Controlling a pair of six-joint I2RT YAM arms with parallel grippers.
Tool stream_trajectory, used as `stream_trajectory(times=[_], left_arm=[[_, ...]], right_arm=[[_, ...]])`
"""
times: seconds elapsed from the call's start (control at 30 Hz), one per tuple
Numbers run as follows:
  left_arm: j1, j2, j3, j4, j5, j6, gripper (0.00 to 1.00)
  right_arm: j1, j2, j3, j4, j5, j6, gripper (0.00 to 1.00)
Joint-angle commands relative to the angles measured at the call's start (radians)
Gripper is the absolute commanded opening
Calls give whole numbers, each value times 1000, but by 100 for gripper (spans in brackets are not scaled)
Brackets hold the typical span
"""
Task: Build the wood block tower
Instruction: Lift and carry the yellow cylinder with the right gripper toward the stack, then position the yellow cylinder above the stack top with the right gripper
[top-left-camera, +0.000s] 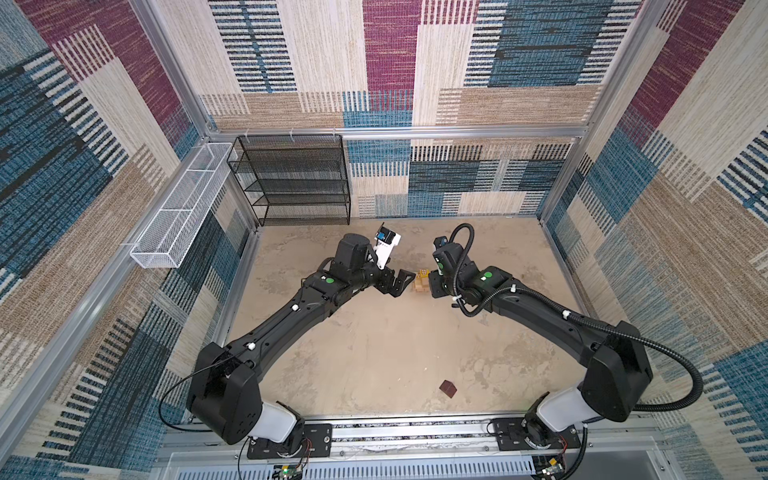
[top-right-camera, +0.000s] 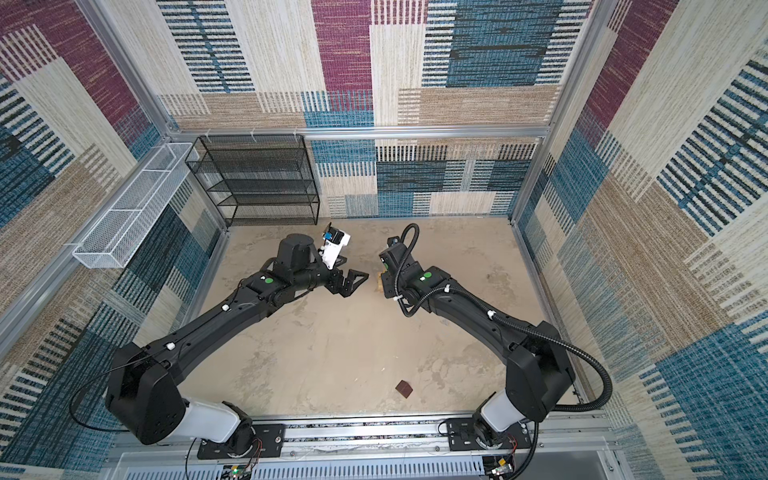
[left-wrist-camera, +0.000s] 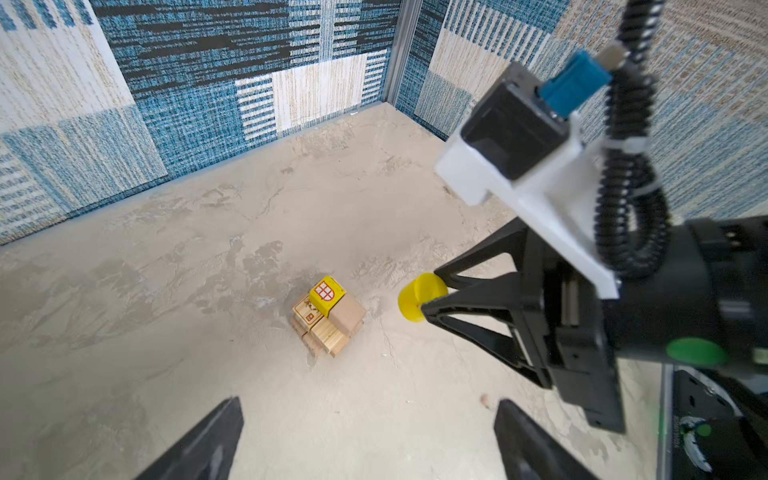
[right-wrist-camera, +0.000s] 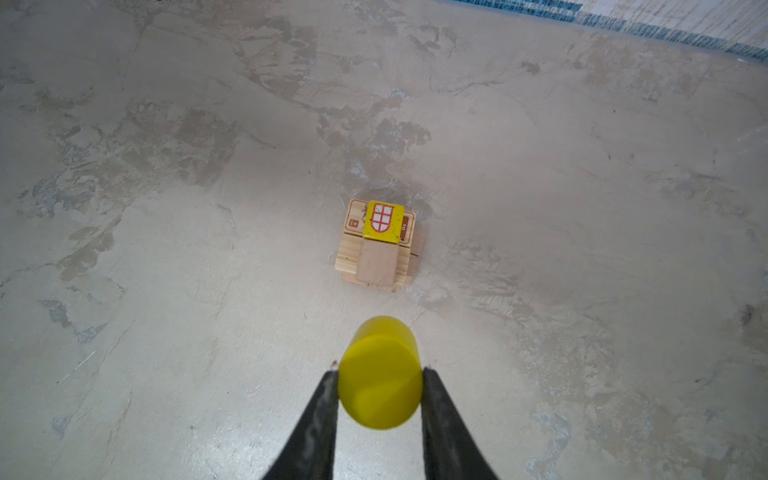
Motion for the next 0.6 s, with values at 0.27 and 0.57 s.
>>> stream_trajectory(times=[0.27,0.57], left_arm=[[0,-20,3,-28,-5,-18,99],[0,-22,-8,-17,4,-15,99]], right_arm=[[-30,107,81,52,-27,-14,0],[-46,194,132,65,-52,-18,0]])
